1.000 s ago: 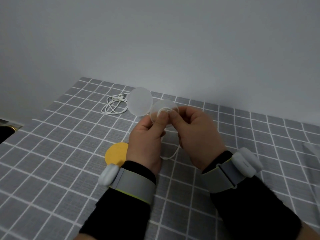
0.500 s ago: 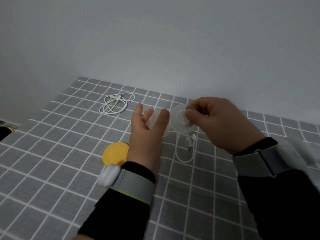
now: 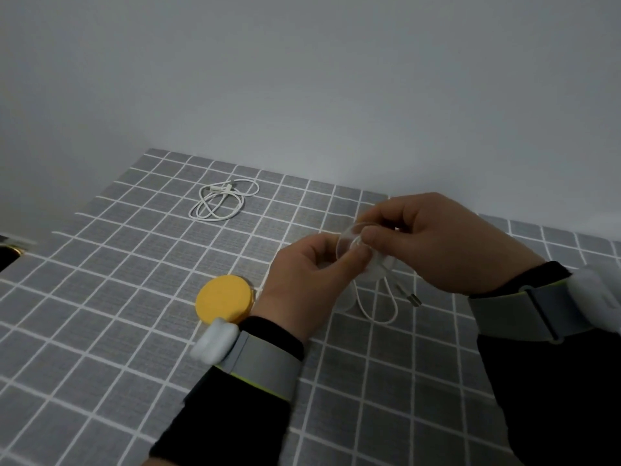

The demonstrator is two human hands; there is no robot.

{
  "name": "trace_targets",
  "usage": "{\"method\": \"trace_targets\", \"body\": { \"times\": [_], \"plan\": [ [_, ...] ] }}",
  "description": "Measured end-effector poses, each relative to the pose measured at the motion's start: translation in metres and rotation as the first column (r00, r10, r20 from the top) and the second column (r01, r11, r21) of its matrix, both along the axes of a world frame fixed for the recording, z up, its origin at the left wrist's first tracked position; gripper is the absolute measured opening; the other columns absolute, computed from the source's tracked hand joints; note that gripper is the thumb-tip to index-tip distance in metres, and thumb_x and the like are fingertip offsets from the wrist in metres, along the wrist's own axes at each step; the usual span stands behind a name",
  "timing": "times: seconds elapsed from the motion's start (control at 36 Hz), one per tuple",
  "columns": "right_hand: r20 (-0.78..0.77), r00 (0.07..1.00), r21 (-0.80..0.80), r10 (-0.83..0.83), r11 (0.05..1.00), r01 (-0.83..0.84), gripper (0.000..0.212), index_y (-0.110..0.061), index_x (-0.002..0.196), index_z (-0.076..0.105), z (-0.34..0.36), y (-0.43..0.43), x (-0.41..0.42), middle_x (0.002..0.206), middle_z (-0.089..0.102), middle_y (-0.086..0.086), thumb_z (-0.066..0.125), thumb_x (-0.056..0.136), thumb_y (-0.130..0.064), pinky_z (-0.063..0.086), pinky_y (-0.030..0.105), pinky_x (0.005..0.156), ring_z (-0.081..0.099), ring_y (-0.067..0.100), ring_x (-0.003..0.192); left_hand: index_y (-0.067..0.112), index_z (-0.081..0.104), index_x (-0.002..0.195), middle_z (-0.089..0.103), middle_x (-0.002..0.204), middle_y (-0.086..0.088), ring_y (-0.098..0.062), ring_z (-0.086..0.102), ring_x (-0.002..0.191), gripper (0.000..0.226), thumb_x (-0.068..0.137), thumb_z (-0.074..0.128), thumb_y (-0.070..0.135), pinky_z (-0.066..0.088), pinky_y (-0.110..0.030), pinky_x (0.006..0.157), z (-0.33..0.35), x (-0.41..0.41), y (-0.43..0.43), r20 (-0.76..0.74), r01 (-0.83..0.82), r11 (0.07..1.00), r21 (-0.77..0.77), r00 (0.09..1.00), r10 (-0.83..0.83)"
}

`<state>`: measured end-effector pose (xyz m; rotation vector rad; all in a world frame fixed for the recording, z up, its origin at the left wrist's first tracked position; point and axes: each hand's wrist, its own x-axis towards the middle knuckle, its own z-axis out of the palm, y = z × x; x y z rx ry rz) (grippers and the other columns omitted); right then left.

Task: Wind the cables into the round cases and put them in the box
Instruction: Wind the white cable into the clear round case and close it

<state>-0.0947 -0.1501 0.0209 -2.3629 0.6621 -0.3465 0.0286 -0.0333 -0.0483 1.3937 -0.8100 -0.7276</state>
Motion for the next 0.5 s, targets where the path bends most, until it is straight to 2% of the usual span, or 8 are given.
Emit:
{"method": "trace_targets", "body": {
  "times": [0.08, 0.22, 0.31, 0.36, 0.42, 0.5],
  "plan": [
    [0.019, 1.0, 0.029, -0.023, 0.999, 0.023, 0.016, -0.029, 0.1, 0.076, -0.002, 0.001, 0.001, 0.088, 0.074, -0.015, 0.063, 0.092, -0.032, 0.05, 0.017, 0.078, 0.066, -0.002, 0.086, 0.014, 0.075, 0.081, 0.076, 0.075, -0.007, -0.013, 0.064, 0.062, 0.017, 0.079, 0.08, 0.03, 0.051, -0.027, 0.056, -0.001, 0.0, 0.0, -0.002, -0.03, 1.0, -0.009, 1.0, 0.03],
    [0.063, 0.993, 0.068, -0.1, 0.993, 0.096, 0.015, -0.029, 0.098, 0.075, -0.007, -0.001, 0.004, 0.086, 0.075, -0.009, 0.062, 0.094, -0.034, 0.056, 0.034, 0.082, 0.069, 0.009, 0.082, 0.009, 0.072, 0.081, 0.074, 0.074, -0.009, -0.014, 0.062, 0.064, 0.019, 0.08, 0.081, 0.026, 0.051, -0.028, 0.057, 0.0, 0.001, -0.002, -0.069, -0.106, 0.994, -0.022, 0.992, 0.104],
    [0.088, 0.985, 0.063, -0.151, 0.987, 0.146, 0.013, -0.032, 0.1, 0.074, -0.009, -0.002, 0.006, 0.087, 0.073, -0.009, 0.063, 0.093, -0.034, 0.054, 0.03, 0.078, 0.067, 0.008, 0.08, 0.015, 0.073, 0.079, 0.075, 0.079, -0.012, -0.019, 0.065, 0.069, 0.031, 0.07, 0.08, 0.044, 0.056, -0.04, 0.065, -0.002, 0.002, -0.002, -0.054, -0.138, 0.99, -0.026, 0.989, 0.137],
    [0.088, 0.979, 0.065, -0.182, 0.982, 0.177, 0.015, -0.032, 0.103, 0.073, -0.011, -0.002, 0.006, 0.09, 0.07, -0.01, 0.063, 0.093, -0.036, 0.05, 0.026, 0.074, 0.064, 0.003, 0.079, 0.022, 0.074, 0.076, 0.074, 0.08, -0.013, -0.021, 0.066, 0.071, 0.032, 0.065, 0.075, 0.052, 0.057, -0.046, 0.07, -0.003, 0.003, -0.003, -0.062, -0.159, 0.987, -0.034, 0.986, 0.157],
    [0.1, 0.973, 0.083, -0.206, 0.977, 0.198, 0.015, -0.032, 0.104, 0.072, -0.013, 0.0, 0.008, 0.09, 0.069, -0.01, 0.063, 0.092, -0.037, 0.046, 0.02, 0.065, 0.061, -0.002, 0.067, 0.024, 0.074, 0.076, 0.074, 0.081, -0.012, -0.023, 0.066, 0.073, 0.029, 0.065, 0.076, 0.051, 0.057, -0.049, 0.072, -0.003, 0.004, -0.003, -0.069, -0.178, 0.983, -0.033, 0.982, 0.176],
    [0.141, 0.96, 0.179, -0.242, 0.96, 0.216, 0.011, -0.029, 0.1, 0.072, -0.017, 0.003, 0.012, 0.086, 0.07, -0.007, 0.066, 0.092, -0.034, 0.047, 0.019, 0.052, 0.056, 0.0, 0.049, 0.019, 0.074, 0.077, 0.075, 0.079, -0.01, -0.028, 0.069, 0.073, 0.02, 0.074, 0.078, 0.038, 0.057, -0.044, 0.07, -0.003, 0.004, -0.002, -0.069, -0.214, 0.976, -0.027, 0.975, 0.212]
  ]
}}
